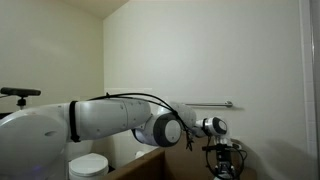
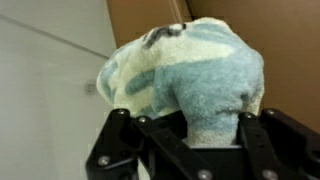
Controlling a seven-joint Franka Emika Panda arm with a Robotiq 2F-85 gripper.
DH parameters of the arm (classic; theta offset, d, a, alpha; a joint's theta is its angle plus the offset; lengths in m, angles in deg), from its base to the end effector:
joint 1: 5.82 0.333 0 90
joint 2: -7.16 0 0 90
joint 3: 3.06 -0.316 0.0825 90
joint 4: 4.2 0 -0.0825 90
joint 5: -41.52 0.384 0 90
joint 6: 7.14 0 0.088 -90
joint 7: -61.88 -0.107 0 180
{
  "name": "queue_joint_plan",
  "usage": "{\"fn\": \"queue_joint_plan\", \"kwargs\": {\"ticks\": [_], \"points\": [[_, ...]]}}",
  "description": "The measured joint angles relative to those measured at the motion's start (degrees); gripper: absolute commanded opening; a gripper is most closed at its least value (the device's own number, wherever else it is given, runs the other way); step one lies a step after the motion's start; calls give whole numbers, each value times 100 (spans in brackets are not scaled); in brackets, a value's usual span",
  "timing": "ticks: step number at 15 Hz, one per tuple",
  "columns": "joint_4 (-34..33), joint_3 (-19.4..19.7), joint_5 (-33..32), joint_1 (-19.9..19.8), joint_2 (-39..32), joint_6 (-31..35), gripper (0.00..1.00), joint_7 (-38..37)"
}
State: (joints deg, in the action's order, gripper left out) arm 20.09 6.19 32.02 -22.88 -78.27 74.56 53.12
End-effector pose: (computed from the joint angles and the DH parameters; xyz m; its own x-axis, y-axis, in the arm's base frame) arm 0.6859 -0.2814 0.0968 0.7660 -0.4998 -0.4044 -0.3580 -0.8540 0.3774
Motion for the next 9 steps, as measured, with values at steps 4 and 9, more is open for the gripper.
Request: {"fn": "queue_joint_plan", "kwargs": {"ticks": [4, 9], "points": [[-479, 331, -285, 307, 126, 295, 5, 0], [-480, 535, -434, 505, 417, 1491, 5, -121]]}}
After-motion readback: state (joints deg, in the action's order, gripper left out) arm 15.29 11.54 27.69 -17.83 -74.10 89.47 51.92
